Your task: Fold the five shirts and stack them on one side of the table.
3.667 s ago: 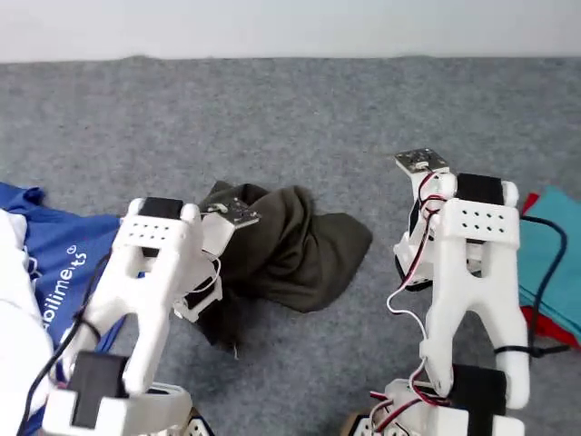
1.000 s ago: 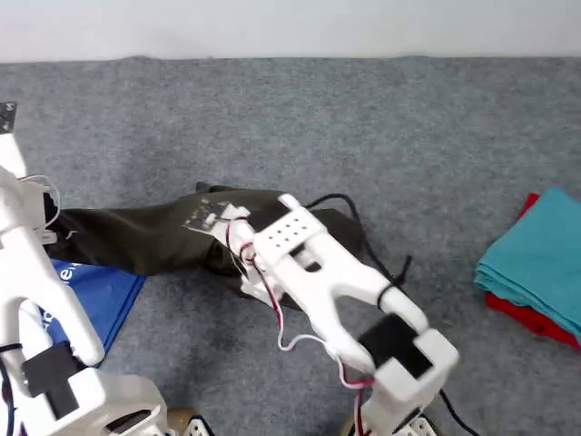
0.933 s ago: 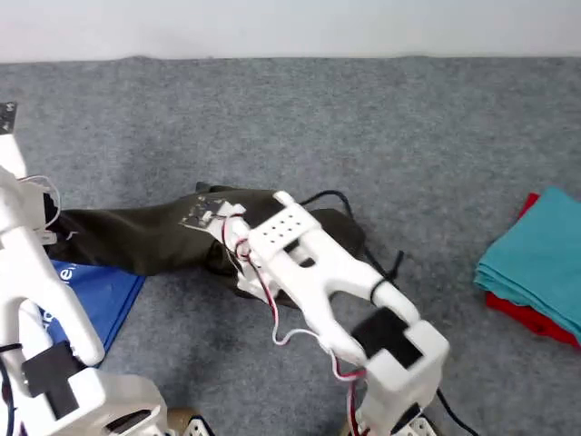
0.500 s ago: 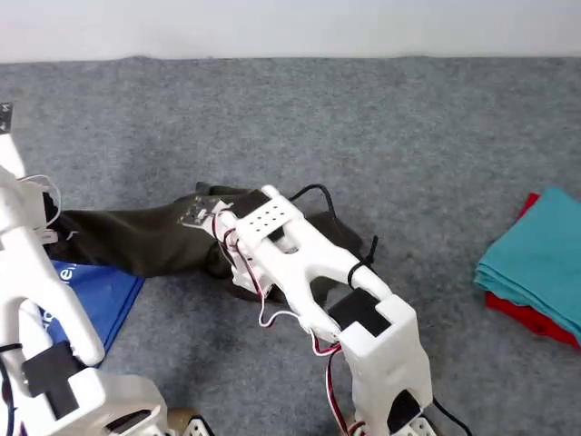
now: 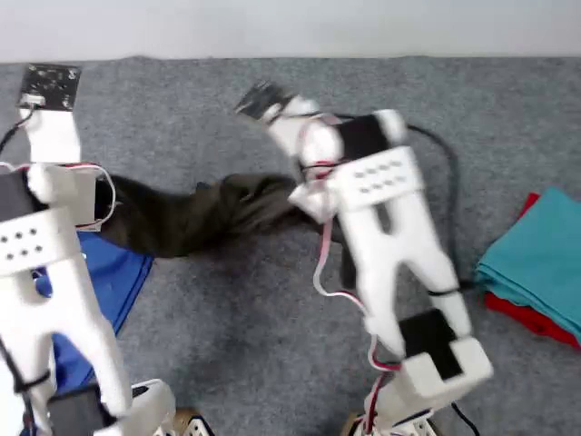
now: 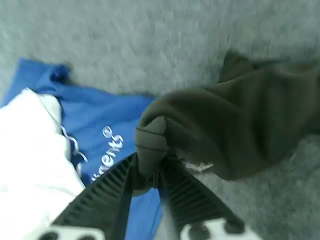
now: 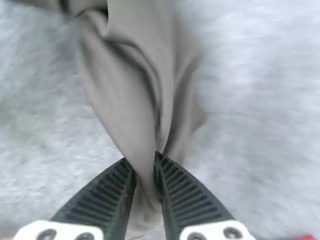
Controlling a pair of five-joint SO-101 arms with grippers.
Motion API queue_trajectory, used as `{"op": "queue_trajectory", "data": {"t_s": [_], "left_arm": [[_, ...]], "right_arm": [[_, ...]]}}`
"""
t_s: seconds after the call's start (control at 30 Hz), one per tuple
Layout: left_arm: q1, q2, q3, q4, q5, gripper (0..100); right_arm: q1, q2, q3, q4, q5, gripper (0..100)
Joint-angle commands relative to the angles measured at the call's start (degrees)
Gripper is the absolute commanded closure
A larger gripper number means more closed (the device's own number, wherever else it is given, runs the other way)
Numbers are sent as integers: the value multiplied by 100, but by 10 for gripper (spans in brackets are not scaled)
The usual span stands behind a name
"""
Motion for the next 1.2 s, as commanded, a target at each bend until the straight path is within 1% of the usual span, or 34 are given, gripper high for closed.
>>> {"op": "queue_trajectory", "data": {"t_s": [0.0,0.1,0.3,0.4,0.53,0.67,0.87,1.0,1.1,1.17], "left_arm": [[-44,-571,-453,-185,44,986],[-255,-765,-840,-193,44,985],[-835,-958,-1499,-158,53,985],[-1037,-1064,-1587,-158,53,985],[-1046,-1204,-1587,-149,53,985],[-1037,-1591,-1587,-149,53,985],[-1029,-2400,-1596,-193,-9,984],[-1011,-2796,-1552,-158,-316,984],[-1011,-2822,-1095,-132,-352,984],[-985,-2822,-505,-70,-519,984]], "right_arm": [[681,-875,-413,40,413,987],[1235,-1297,-475,-110,738,987],[2360,-1947,-475,-664,1125,987],[2730,-2167,-475,-813,1266,987],[3029,-2448,-475,-813,1433,987],[3178,-2844,-475,-813,1433,987],[3152,-3477,-457,-752,1556,987],[3002,-3618,-413,-743,1688,987],[2958,-3503,-149,-840,1820,987],[2879,-3310,114,-1103,1811,987]]}}
